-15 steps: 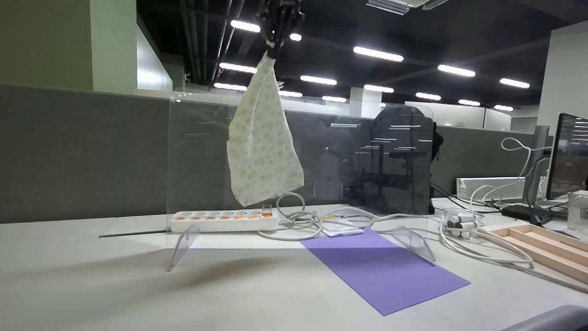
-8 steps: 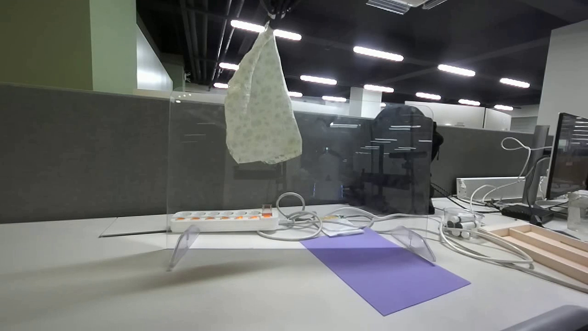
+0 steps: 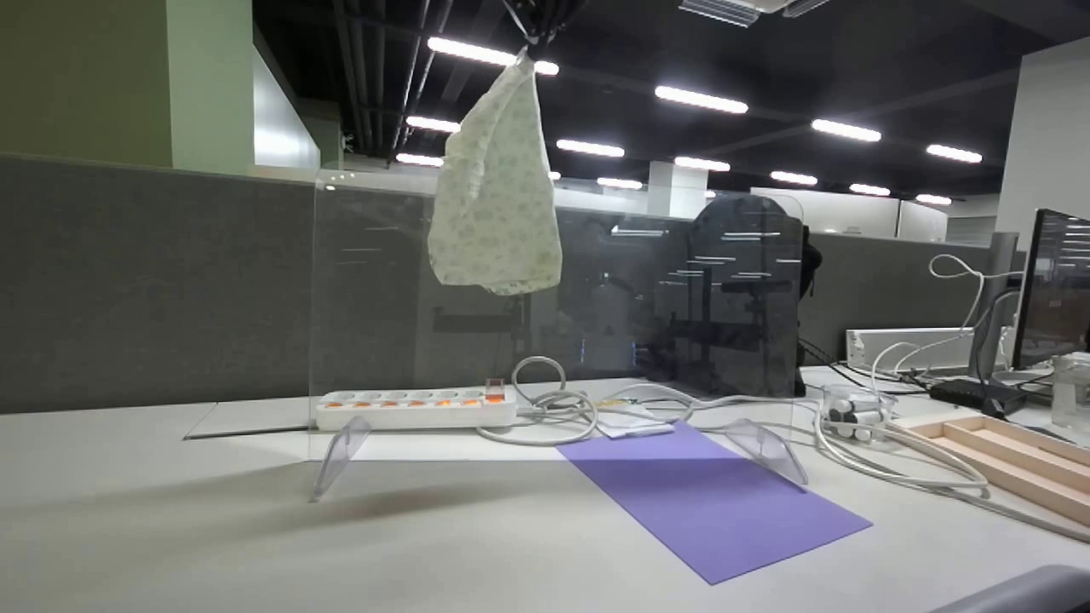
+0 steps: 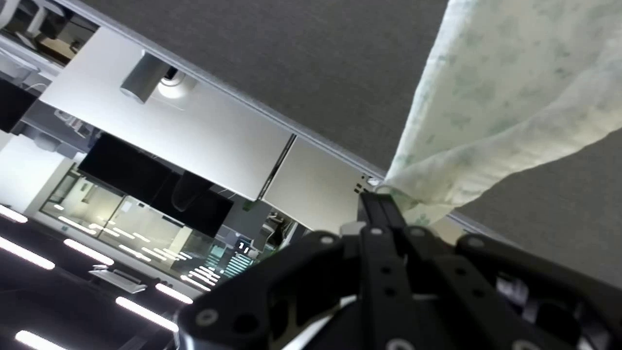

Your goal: Hang the cloth on the object

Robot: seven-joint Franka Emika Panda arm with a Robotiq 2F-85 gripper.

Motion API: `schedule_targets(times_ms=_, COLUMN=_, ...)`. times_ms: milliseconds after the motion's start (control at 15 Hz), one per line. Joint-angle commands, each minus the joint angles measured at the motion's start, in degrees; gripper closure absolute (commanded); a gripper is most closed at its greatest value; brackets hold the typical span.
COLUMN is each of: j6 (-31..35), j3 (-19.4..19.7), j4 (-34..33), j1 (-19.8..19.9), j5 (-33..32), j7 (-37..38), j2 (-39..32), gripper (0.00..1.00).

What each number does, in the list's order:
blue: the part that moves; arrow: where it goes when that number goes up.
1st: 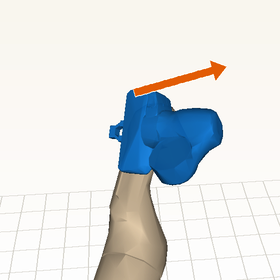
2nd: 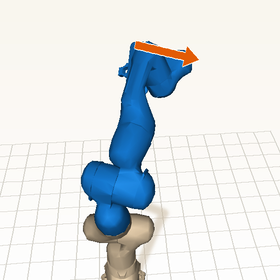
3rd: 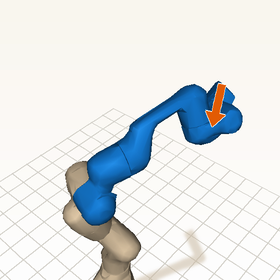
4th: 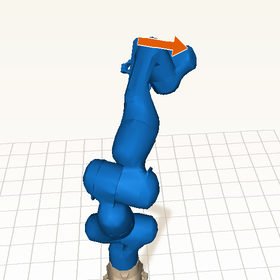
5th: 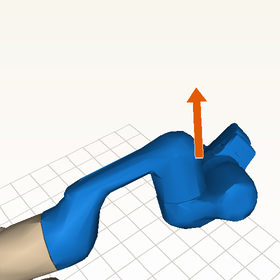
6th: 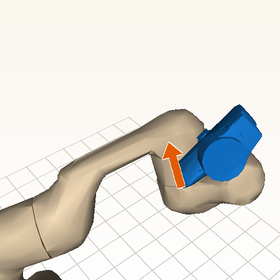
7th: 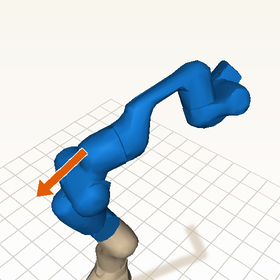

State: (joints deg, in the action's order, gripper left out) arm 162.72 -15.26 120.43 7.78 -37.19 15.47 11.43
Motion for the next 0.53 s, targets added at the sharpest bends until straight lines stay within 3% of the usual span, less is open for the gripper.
schedule_targets(times_ms=0, j6=3.0, j3=-0.7, j4=-3.6, j1=5.8, j5=-9.1, j7=8.2, j2=-2.3, gripper=1.0)
schedule_targets(times_ms=200, j6=3.7, j3=-1.3, j4=-5.3, j1=9.8, j5=-16.5, j7=14.3, j2=-3.8, gripper=1.0)
schedule_targets(times_ms=467, j6=1.9, j3=-1.2, j4=-6.7, j1=12.3, j5=-24.2, j7=21.8, j2=-6.8, gripper=1.0)
